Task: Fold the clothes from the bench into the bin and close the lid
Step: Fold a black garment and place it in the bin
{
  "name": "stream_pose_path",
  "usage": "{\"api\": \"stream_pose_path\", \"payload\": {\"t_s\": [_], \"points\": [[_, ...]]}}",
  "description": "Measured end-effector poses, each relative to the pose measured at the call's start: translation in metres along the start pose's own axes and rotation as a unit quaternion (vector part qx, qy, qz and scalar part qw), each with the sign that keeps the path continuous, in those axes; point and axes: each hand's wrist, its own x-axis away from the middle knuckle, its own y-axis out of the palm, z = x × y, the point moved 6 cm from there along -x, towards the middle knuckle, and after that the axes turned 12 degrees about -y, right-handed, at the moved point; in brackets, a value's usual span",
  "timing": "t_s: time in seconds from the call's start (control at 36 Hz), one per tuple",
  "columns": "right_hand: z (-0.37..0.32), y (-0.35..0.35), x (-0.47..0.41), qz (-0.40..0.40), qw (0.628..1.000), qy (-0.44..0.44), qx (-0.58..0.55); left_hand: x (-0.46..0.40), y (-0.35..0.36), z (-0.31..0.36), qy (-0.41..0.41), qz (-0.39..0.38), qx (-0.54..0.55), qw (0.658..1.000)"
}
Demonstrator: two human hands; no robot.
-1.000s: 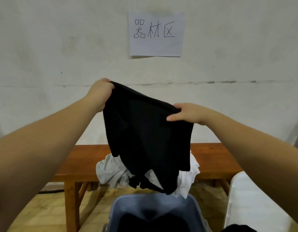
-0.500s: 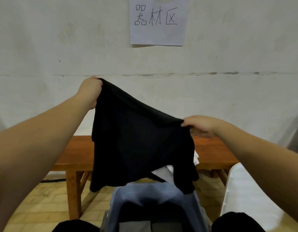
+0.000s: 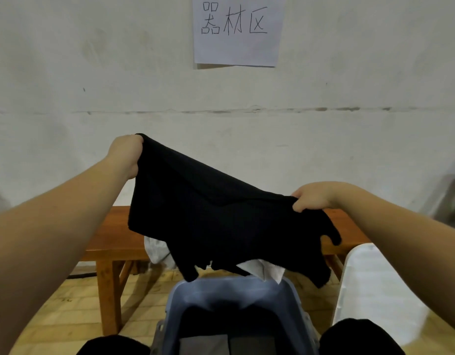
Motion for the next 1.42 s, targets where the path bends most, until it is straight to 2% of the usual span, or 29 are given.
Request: {"api": "stream_pose_path", "payload": {"t_s": [0.08,0.17,0.22,0.39,0.56,0.61,0.69,0.75,0.86,0.92,1.0,1.06,1.17,1.25,1.33,1.42], "points": [[-0.013,0.006,0.002,0.023,0.979,-0.022,-0.199,0.0,0.003,-0.009,-0.025,-0.02,0.014,0.999],[-0.036,0.007,0.001,0.04,0.912,-0.068,-0.403,0.003,0.012,-0.018,-0.053,-0.045,-0.007,0.998],[-0.056,0.001,0.0,0.067,0.868,-0.105,-0.481,0.007,0.02,-0.022,-0.05,-0.057,-0.04,0.996],[-0.114,-0.024,-0.001,0.198,0.782,-0.175,-0.564,0.026,0.045,-0.035,-0.052,-0.118,-0.105,0.986],[-0.146,-0.048,-0.003,0.268,0.701,-0.232,-0.619,0.068,0.072,-0.046,0.053,-0.194,-0.213,0.956],[-0.151,-0.053,-0.004,0.287,0.675,-0.234,-0.638,0.089,0.077,-0.05,0.104,-0.2,-0.187,0.956],[-0.157,-0.057,-0.005,0.297,0.646,-0.237,-0.662,0.126,0.079,-0.059,0.121,-0.204,-0.094,0.967],[-0.162,-0.056,-0.006,0.295,0.637,-0.244,-0.669,0.15,0.077,-0.066,0.146,-0.205,-0.076,0.965],[-0.173,-0.051,-0.006,0.275,0.624,-0.265,-0.682,0.161,0.083,-0.083,0.214,-0.142,-0.235,0.937],[-0.175,-0.05,-0.005,0.27,0.619,-0.273,-0.685,0.155,0.089,-0.086,0.234,-0.118,-0.277,0.924],[-0.173,-0.053,-0.001,0.268,0.612,-0.28,-0.689,0.141,0.092,-0.087,0.212,-0.11,-0.297,0.924],[-0.167,-0.055,0.0,0.275,0.626,-0.276,-0.676,0.136,0.092,-0.089,0.188,-0.125,-0.298,0.927],[-0.152,-0.06,0.005,0.287,0.646,-0.26,-0.658,0.14,0.094,-0.091,0.161,-0.167,-0.273,0.934],[-0.137,-0.066,0.012,0.319,0.671,-0.229,-0.629,0.137,0.087,-0.083,0.14,-0.156,-0.231,0.95],[-0.117,-0.071,0.019,0.358,0.686,-0.183,-0.606,0.131,0.068,-0.061,0.129,-0.127,-0.128,0.975],[-0.103,-0.071,0.022,0.357,0.69,-0.15,-0.612,0.122,0.048,-0.038,0.137,-0.112,-0.027,0.984]]}}
